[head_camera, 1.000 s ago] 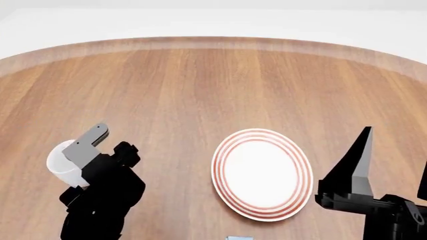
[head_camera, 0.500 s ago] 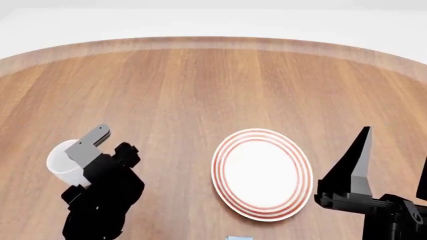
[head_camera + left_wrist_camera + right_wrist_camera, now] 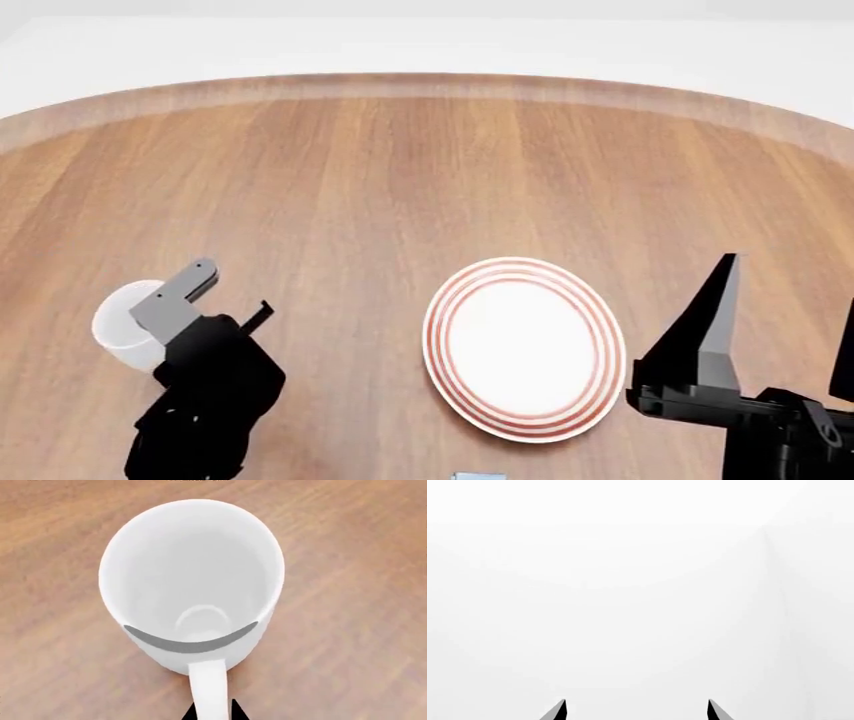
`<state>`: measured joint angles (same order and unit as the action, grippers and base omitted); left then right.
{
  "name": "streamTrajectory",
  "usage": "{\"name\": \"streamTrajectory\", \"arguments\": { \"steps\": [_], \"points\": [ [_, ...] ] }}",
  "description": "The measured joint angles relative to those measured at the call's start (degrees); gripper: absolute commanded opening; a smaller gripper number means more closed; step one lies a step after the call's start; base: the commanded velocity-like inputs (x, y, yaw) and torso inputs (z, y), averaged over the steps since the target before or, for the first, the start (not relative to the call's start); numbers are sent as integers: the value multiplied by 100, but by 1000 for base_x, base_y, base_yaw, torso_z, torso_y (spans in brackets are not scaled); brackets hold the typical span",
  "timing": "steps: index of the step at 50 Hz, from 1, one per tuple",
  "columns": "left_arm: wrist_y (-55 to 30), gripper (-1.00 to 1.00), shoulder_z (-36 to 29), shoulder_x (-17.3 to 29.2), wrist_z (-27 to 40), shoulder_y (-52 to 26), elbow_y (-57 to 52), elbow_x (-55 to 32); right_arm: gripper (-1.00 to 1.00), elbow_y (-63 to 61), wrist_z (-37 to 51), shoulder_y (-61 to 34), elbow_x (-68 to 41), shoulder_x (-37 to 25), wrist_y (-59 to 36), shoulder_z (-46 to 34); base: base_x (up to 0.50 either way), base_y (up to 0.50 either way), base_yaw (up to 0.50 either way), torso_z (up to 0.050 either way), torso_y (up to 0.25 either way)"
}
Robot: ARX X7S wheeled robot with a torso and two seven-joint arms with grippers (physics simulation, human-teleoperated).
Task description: Pick up the white mug and put it on the plate, and put the chocolate pudding to the right of the plate.
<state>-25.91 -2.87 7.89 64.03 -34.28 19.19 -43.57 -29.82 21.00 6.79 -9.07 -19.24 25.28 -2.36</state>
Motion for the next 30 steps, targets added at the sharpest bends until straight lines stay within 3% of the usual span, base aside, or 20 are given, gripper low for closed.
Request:
{"name": "streamTrajectory", "arguments": {
  "steps": [16, 23, 30],
  "points": [
    [-54, -100, -211, 107, 81, 77, -272, 96, 100, 22, 22, -10, -5, -28, -20, -35, 0, 0, 0, 0, 0],
    [-756, -100, -1068, 566, -262, -156, -1262, 282, 100, 20, 33, -9, -10, -40, -25, -46, 0, 0, 0, 0, 0],
    [-1709, -100, -2041, 1093, -1049, -695, -2447, 123, 100, -1, 50, -19, -19, -54, -41, -52, 0, 0, 0, 0, 0]
  ]
}}
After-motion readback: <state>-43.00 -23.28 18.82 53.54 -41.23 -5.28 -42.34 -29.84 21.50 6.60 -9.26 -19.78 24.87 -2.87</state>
